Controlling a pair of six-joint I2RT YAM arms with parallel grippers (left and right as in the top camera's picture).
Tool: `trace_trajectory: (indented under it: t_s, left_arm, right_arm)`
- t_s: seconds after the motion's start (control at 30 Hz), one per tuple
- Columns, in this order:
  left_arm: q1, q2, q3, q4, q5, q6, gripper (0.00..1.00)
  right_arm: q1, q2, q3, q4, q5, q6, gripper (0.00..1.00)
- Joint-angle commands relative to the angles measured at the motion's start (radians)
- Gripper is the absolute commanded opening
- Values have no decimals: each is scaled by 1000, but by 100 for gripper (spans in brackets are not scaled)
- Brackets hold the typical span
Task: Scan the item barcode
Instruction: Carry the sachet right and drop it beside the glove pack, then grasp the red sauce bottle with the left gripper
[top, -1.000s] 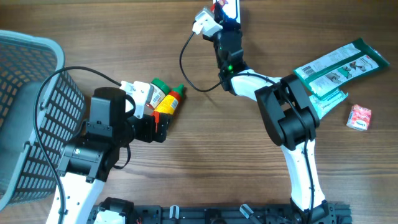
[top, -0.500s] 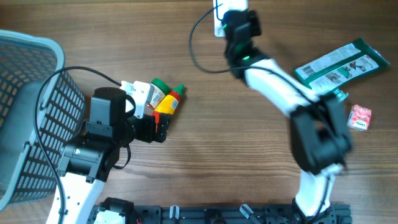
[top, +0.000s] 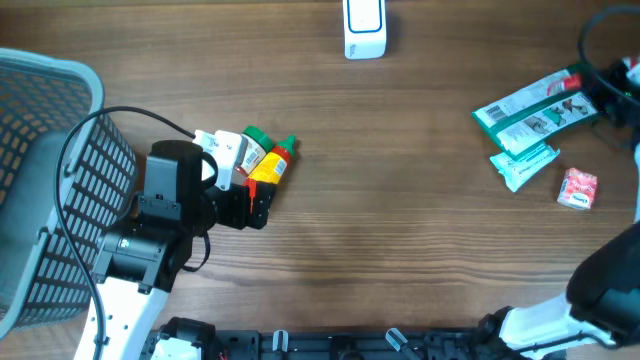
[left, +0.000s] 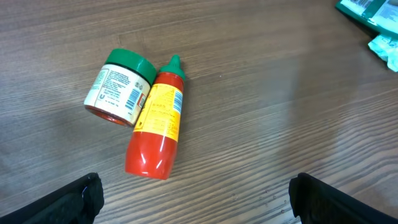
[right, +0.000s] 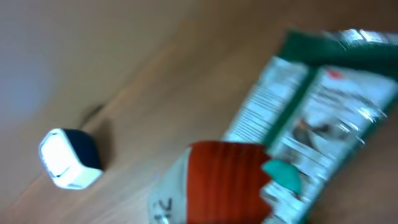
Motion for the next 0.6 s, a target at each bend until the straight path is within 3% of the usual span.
trace_trajectory:
  t_s: [0.0, 0.03, 0.1, 0.17, 0.27, 0.4, 0.47, 0.57]
  left_arm:
    - [-5, 0, 0, 3, -5, 5, 100]
    - [-5, 0, 0, 3, -5, 5, 100]
    - [-5, 0, 0, 3, -5, 5, 100]
    - [-5, 0, 0, 3, -5, 5, 100]
    - [-5, 0, 0, 3, -5, 5, 100]
    - [-5, 0, 0, 3, -5, 5, 100]
    - [-5, 0, 0, 3, -5, 5, 100]
    - [-5, 0, 0, 3, -5, 5, 100]
  right_arm:
    - [-25, 108, -29, -14, -35, 12, 4]
    - [-25, 130, -29, -17, -36, 13, 19]
    - [-25, 129, -29, -19, -36, 38, 75]
    - [-25, 74, -29, -22, -40, 41, 88]
    - [-23, -78, -29, -40, -39, 34, 91]
    - [62, -352, -29, -86, 123, -10, 91]
    - [177, -452, -29, -115, 134, -85, 91]
    - [376, -460, -29, -173, 134, -183, 91]
